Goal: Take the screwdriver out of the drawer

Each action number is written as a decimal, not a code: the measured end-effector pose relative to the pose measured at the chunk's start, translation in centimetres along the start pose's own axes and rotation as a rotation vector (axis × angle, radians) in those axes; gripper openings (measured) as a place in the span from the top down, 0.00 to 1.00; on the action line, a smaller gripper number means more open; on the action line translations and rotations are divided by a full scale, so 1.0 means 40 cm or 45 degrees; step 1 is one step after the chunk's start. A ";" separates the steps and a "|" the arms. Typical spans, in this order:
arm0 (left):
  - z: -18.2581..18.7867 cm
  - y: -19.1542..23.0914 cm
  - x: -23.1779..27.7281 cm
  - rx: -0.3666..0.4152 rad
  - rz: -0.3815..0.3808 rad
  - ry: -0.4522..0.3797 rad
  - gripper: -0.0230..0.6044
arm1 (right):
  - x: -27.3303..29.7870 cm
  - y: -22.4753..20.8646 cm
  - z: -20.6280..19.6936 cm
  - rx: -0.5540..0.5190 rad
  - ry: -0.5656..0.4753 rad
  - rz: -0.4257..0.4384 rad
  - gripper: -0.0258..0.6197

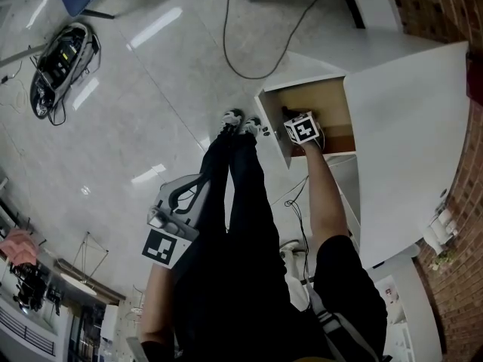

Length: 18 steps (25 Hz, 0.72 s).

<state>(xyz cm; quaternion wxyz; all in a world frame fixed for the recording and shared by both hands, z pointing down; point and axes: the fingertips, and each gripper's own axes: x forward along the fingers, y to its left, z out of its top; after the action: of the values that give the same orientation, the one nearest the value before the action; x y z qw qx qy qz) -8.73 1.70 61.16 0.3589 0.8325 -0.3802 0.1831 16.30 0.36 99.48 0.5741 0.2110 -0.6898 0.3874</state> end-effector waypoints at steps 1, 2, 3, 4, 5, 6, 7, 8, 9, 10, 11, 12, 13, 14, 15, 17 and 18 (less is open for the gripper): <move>0.003 -0.003 0.000 0.007 -0.003 0.000 0.92 | 0.002 0.002 0.000 -0.022 -0.003 -0.015 0.79; 0.008 -0.006 0.001 0.013 -0.005 -0.002 0.92 | 0.004 0.003 0.000 -0.041 -0.009 -0.031 0.79; 0.013 -0.009 0.001 0.016 -0.005 -0.005 0.92 | 0.006 0.004 0.001 -0.055 -0.016 -0.048 0.79; 0.017 -0.011 0.001 0.015 -0.004 -0.008 0.92 | 0.005 0.004 0.003 -0.061 -0.025 -0.064 0.79; 0.020 -0.013 0.000 0.013 -0.003 -0.006 0.92 | 0.003 0.005 0.007 -0.061 -0.036 -0.078 0.79; 0.021 -0.015 -0.001 0.012 -0.002 -0.001 0.92 | -0.001 0.007 0.012 -0.058 -0.047 -0.088 0.79; 0.022 -0.016 -0.002 0.015 -0.002 0.004 0.92 | -0.005 0.011 0.018 -0.059 -0.056 -0.095 0.79; 0.025 -0.018 -0.002 0.021 -0.004 0.005 0.92 | -0.010 0.015 0.024 -0.062 -0.063 -0.099 0.79; 0.030 -0.020 -0.001 0.030 -0.006 0.002 0.92 | -0.016 0.020 0.030 -0.066 -0.068 -0.100 0.79; 0.036 -0.025 0.000 0.038 -0.010 -0.003 0.92 | -0.023 0.026 0.033 -0.066 -0.075 -0.098 0.79; 0.042 -0.031 0.001 0.047 -0.016 -0.008 0.92 | -0.032 0.032 0.035 -0.062 -0.084 -0.094 0.79; 0.048 -0.039 0.003 0.056 -0.022 -0.011 0.92 | -0.042 0.040 0.038 -0.060 -0.095 -0.090 0.79; 0.055 -0.048 0.005 0.067 -0.030 -0.013 0.92 | -0.053 0.047 0.041 -0.062 -0.107 -0.087 0.79; 0.062 -0.057 0.009 0.079 -0.038 -0.016 0.92 | -0.063 0.054 0.044 -0.068 -0.119 -0.086 0.79; 0.069 -0.065 0.013 0.089 -0.046 -0.020 0.92 | -0.073 0.060 0.047 -0.074 -0.132 -0.089 0.79; 0.082 -0.079 0.019 0.098 -0.058 -0.030 0.92 | -0.095 0.071 0.049 -0.084 -0.156 -0.100 0.79; 0.089 -0.085 0.021 0.104 -0.064 -0.036 0.92 | -0.106 0.077 0.049 -0.095 -0.163 -0.106 0.79</move>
<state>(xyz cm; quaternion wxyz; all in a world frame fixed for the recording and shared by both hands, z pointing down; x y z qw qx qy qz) -5.47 0.18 57.69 0.3239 0.8582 -0.3564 0.1777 13.88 0.07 94.46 0.5519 0.2422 -0.7297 0.3229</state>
